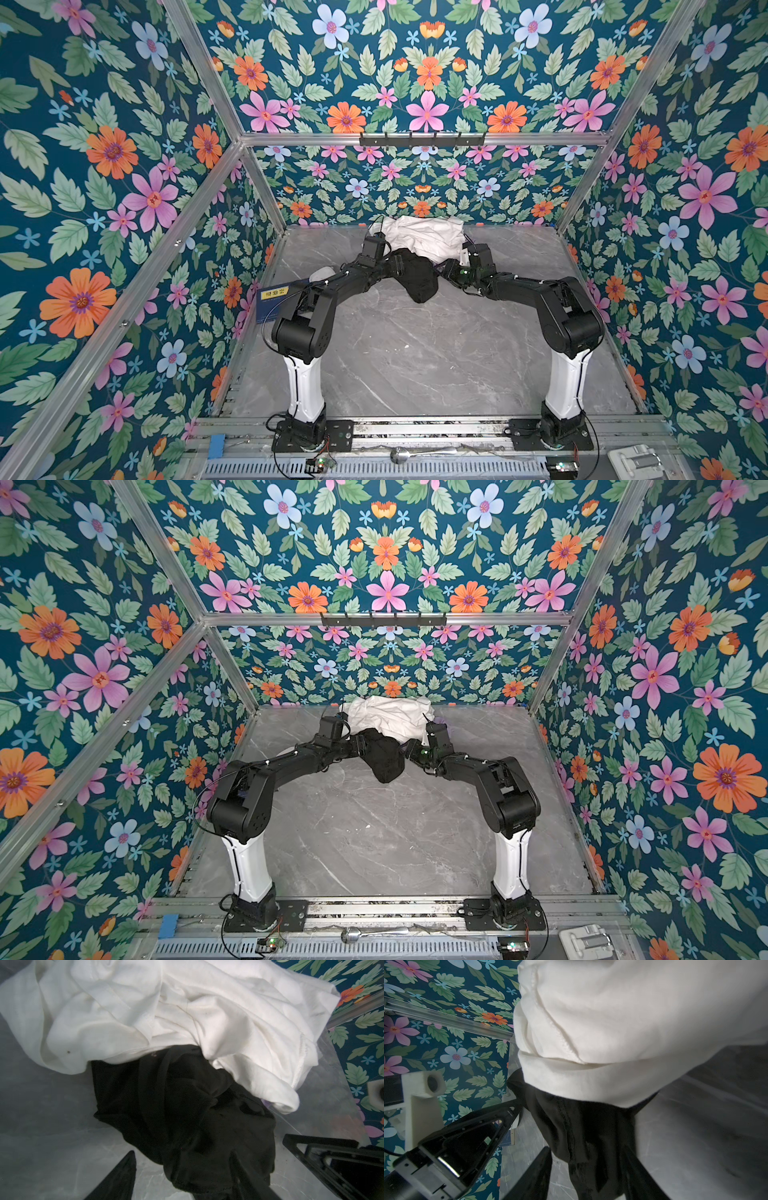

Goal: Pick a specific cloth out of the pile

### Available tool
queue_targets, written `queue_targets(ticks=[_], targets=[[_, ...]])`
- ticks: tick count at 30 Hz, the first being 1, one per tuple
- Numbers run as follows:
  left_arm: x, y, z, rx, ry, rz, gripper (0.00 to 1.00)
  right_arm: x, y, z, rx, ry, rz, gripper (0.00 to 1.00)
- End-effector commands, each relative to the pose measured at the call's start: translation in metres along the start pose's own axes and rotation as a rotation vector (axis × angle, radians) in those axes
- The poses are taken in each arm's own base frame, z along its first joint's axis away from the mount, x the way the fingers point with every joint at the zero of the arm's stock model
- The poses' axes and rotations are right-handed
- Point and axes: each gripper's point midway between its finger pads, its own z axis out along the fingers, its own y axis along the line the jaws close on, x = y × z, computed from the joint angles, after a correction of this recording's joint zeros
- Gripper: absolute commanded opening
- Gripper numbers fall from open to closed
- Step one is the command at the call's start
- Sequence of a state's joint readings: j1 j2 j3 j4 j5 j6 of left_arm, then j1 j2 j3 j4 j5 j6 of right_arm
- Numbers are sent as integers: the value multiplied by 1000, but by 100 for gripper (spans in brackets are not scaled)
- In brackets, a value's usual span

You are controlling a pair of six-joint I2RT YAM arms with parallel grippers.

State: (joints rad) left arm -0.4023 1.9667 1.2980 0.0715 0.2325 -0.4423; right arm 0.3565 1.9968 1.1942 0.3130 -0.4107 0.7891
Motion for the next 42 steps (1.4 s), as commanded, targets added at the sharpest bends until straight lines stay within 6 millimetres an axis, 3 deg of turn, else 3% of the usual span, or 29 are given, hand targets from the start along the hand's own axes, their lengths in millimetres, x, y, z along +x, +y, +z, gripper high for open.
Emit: queue_targets(ticks=[1,9,22,28,34,42], targets=[[-1,-2,3,12,7,-11,70,-5,10,3,-40,-18,-21,54],[-4,-1,5,16,19,-4,67,-2,19,14,-44,-13,-36,50],[-2,6,2,2,20,-10,66,7,14,25,-25,-9,-56,41],[-4,6,-1,1,13,-10,66,6,16,26,-31,-20,-67,32],[-7,7,-3,-2,6,-12,66,4,24,24,-53,-26,-70,14],[-23,-1,-11,20,-22,-14,64,-2,35,14,-74,-53,-86,2]])
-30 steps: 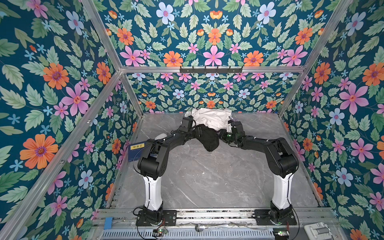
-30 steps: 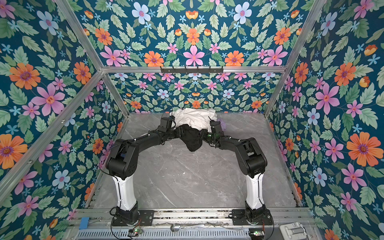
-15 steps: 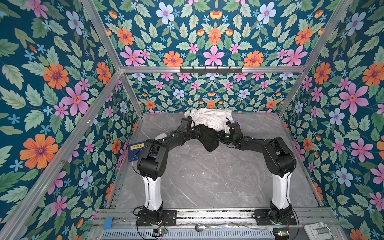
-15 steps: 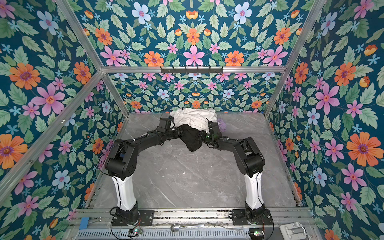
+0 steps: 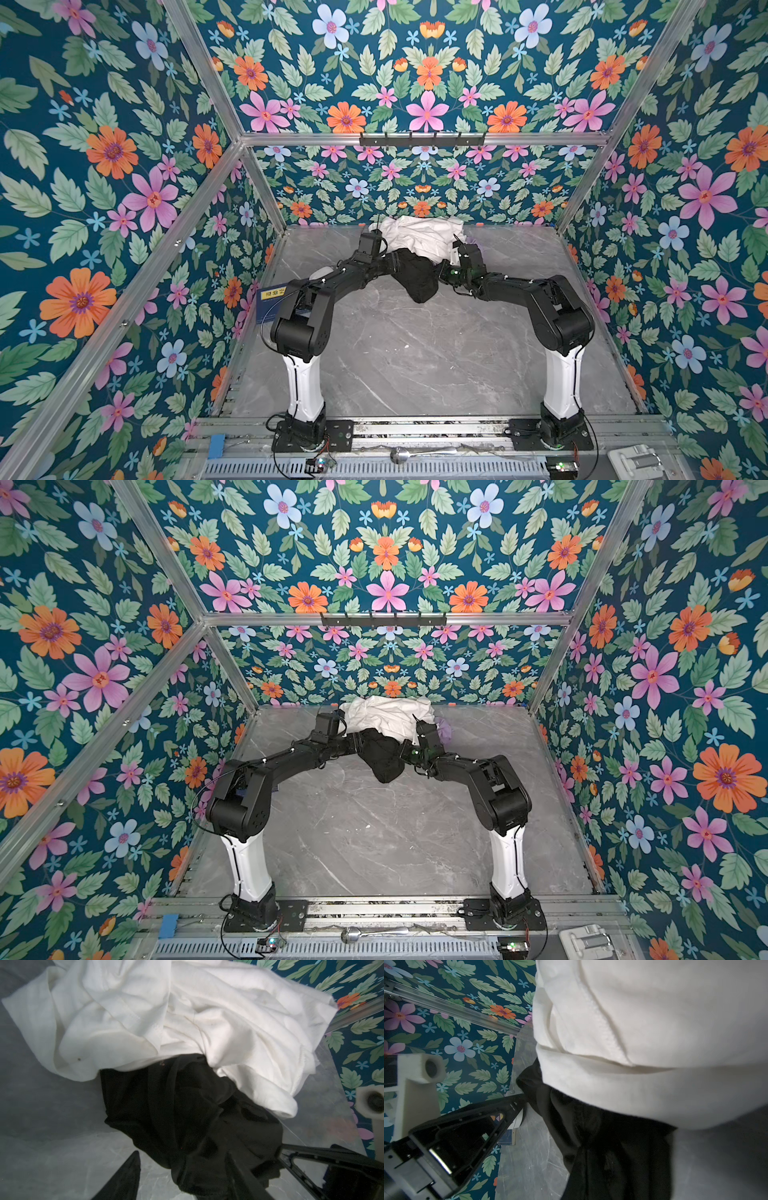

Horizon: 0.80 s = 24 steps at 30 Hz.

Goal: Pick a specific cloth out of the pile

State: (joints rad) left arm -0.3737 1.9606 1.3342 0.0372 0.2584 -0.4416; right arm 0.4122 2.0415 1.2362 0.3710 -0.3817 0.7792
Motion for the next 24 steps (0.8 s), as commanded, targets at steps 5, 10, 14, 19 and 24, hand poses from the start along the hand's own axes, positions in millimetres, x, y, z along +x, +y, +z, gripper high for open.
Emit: queue_targets(ticks=[5,10,14,19,24], targets=[[-17,-11,-3,25,-26,2,63,-13,18,-9,-36,-48,-30,0],[-19,-10,11,23,3,-4,61,-14,20,-12,-36,-50,-30,0],[-19,-9,20,22,20,-6,61,-13,22,-13,-31,-50,-37,0],[-16,-6,30,27,47,-8,56,-13,23,-14,-29,-49,-41,0],[-19,-6,33,45,53,-18,50,-13,24,-13,-27,-47,-44,0]])
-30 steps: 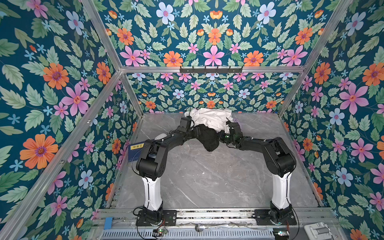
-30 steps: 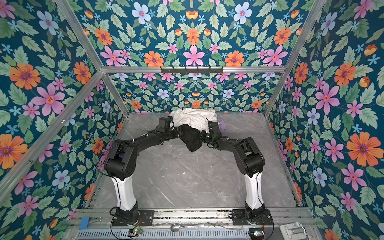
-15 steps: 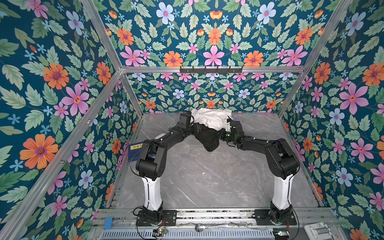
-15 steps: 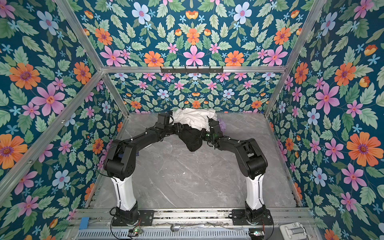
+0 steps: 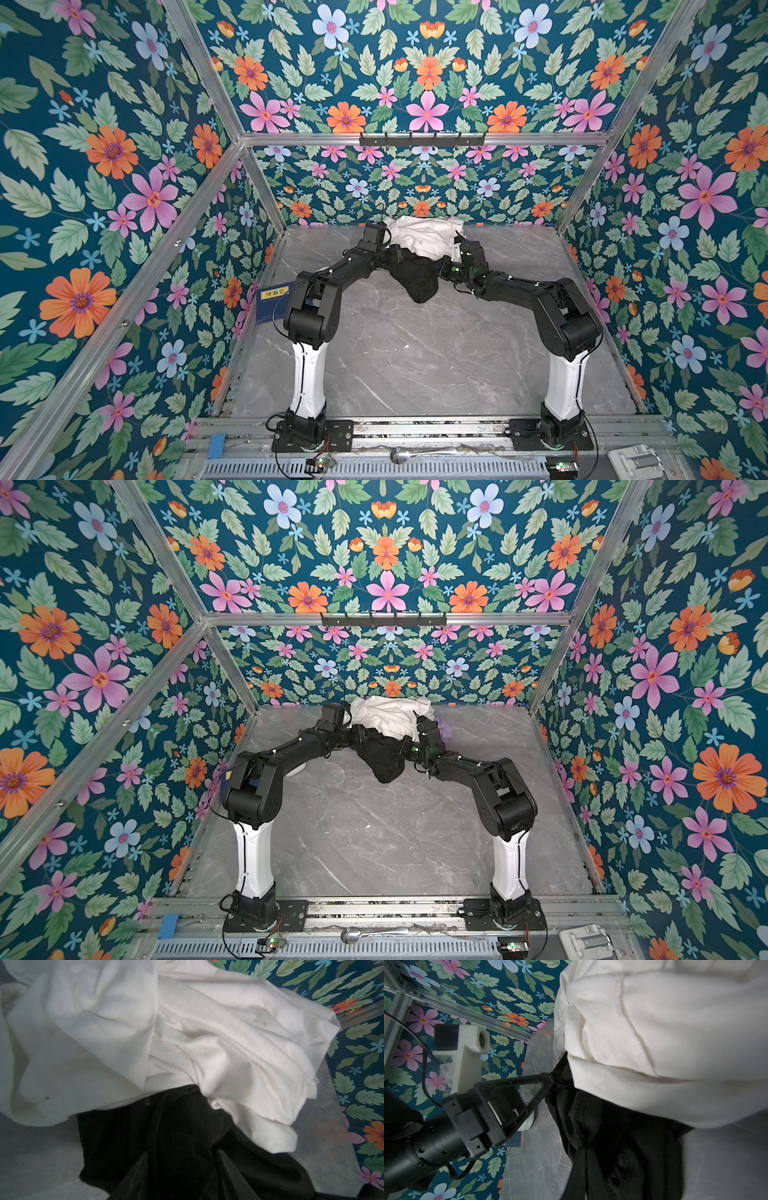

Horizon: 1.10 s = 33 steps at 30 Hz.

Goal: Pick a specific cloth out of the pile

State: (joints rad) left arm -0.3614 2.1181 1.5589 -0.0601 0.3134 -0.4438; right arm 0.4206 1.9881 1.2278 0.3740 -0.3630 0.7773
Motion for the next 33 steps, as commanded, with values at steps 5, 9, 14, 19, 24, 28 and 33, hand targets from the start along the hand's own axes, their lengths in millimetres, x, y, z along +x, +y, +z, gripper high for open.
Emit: queue_targets(ticks=[5,9,14,19,24,28,33], targets=[[-3,4,1,13,10,-11,45,-4,5,-2,-3,-11,-21,0],[-2,6,1,11,14,-14,38,-4,5,-3,-1,-13,-26,0],[1,7,4,13,27,-21,26,-5,6,-4,-2,-14,-27,0],[1,9,2,11,29,-25,14,-4,6,-5,1,-13,-27,0],[-2,8,0,13,27,-32,1,-5,8,-6,-1,-16,-28,0],[-6,7,-4,16,18,-32,0,-6,9,-7,-4,-19,-30,0],[-11,3,-9,22,6,-33,0,-8,11,-7,-6,-23,-32,0]])
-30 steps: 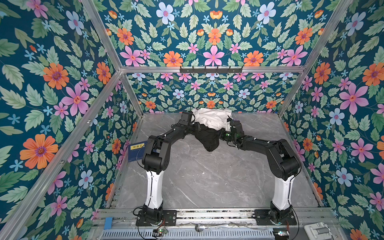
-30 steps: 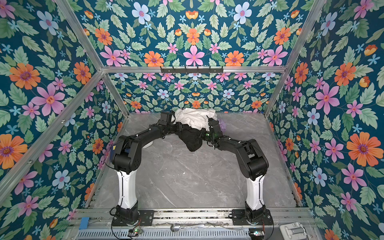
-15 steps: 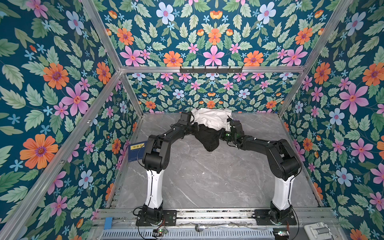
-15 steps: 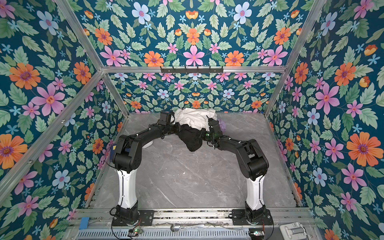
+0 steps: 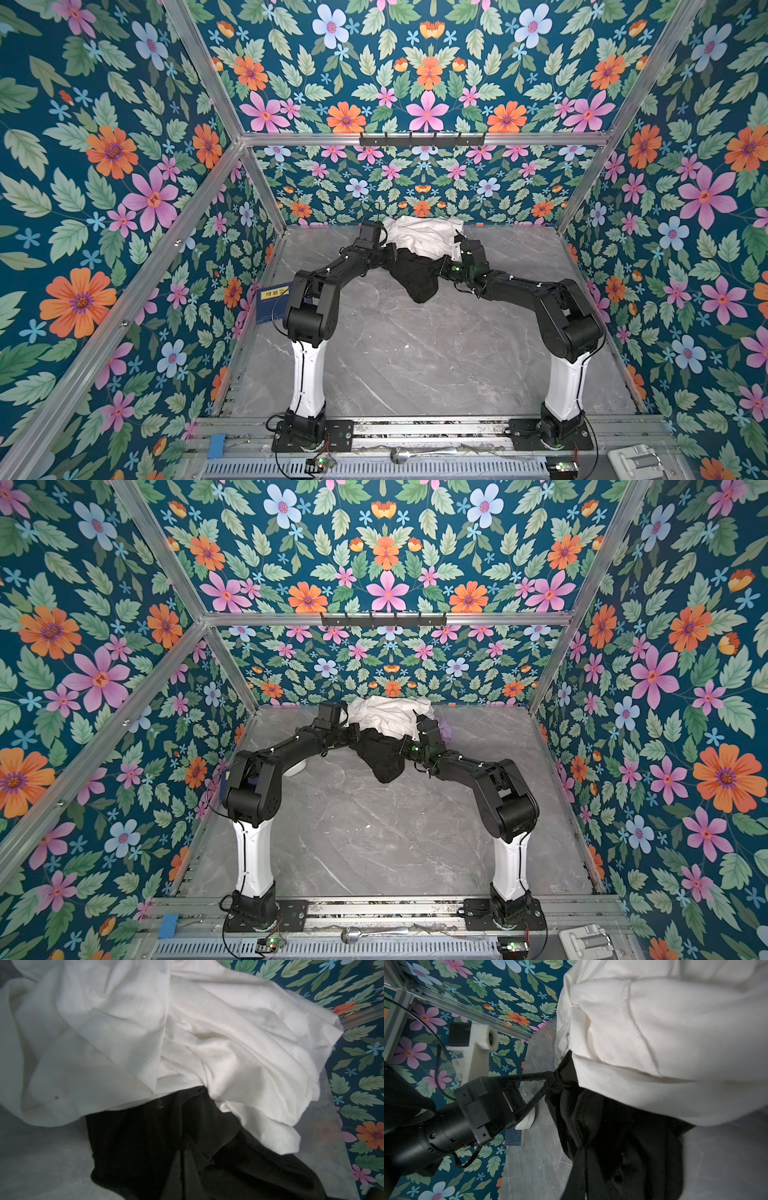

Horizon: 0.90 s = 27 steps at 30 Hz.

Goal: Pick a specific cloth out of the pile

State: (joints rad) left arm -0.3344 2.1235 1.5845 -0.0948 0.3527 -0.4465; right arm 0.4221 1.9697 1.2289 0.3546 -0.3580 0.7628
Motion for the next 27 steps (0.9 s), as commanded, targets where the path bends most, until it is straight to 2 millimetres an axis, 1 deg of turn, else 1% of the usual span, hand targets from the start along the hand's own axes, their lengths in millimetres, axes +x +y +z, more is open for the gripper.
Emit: queue_targets(ticks=[1,12,27], targets=[[-8,-4,-7,11,-14,-10,0,-7,8,-4,-10,-22,-17,0],[-26,-19,-25,26,-53,8,0,-13,16,-9,-17,-36,-31,0],[-43,-32,-42,46,-96,15,0,-23,30,-21,-32,-61,-55,0]])
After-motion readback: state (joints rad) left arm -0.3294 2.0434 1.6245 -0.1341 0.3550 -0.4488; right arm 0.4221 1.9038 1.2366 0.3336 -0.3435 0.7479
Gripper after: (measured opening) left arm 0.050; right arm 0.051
